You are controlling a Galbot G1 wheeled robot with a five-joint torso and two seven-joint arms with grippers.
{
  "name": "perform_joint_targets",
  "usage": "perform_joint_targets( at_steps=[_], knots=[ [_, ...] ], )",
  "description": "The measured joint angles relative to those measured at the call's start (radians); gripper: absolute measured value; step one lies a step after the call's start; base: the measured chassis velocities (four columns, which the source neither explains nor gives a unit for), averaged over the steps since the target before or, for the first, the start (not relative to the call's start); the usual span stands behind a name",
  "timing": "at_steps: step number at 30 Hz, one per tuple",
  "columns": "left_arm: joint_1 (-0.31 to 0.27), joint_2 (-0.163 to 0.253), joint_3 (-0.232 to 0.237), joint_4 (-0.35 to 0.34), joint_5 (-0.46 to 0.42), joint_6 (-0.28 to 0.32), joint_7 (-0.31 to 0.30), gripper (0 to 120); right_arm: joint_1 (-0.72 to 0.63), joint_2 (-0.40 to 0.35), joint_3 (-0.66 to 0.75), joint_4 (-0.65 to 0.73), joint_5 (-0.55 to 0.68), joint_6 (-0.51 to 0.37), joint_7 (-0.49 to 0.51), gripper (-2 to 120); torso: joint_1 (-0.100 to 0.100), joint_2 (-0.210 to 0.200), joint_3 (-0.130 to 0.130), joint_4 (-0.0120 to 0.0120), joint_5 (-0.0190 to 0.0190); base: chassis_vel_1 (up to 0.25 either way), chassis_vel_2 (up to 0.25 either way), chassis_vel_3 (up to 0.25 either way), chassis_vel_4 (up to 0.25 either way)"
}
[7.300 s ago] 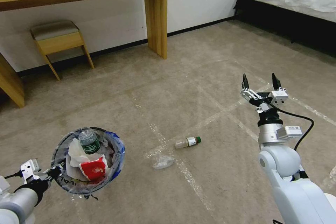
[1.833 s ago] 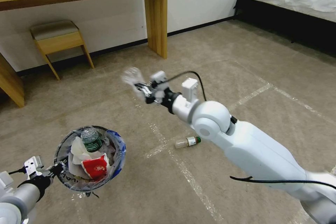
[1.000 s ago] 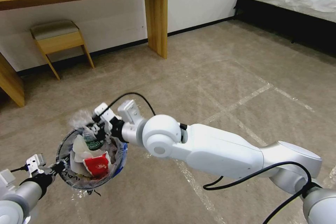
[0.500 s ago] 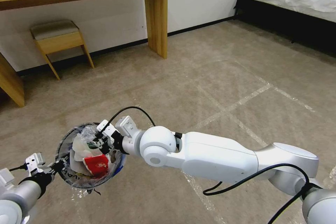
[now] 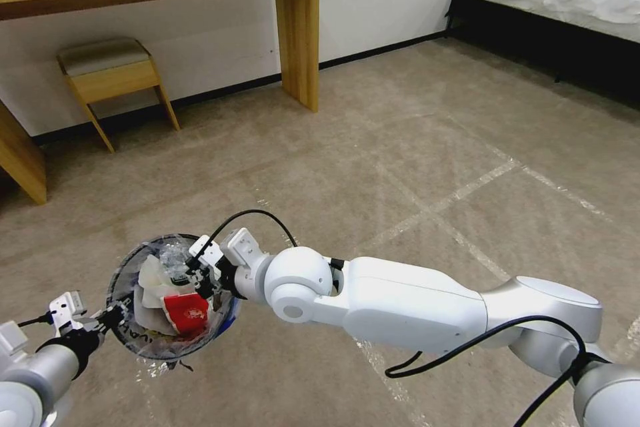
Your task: Pick up the trash bin and place the garbage on the floor into it.
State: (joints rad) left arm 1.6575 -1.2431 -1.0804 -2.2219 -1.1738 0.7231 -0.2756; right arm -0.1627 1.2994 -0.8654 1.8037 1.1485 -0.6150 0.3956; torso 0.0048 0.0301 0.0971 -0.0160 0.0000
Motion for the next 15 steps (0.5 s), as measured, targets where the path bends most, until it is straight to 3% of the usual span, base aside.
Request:
perform_joint_targets(
  at_steps=[15],
  knots=[
    [-0.003, -0.009, 0.010, 0.010, 0.008, -0.001, 0.007, 0, 0.000, 0.015, -0.019, -0.047, -0.002, -0.015, 0.017, 0, 0.000, 0.000, 0.000, 0.0000, 0.0000, 0.000, 0.000, 0.000, 0.000]
  ],
)
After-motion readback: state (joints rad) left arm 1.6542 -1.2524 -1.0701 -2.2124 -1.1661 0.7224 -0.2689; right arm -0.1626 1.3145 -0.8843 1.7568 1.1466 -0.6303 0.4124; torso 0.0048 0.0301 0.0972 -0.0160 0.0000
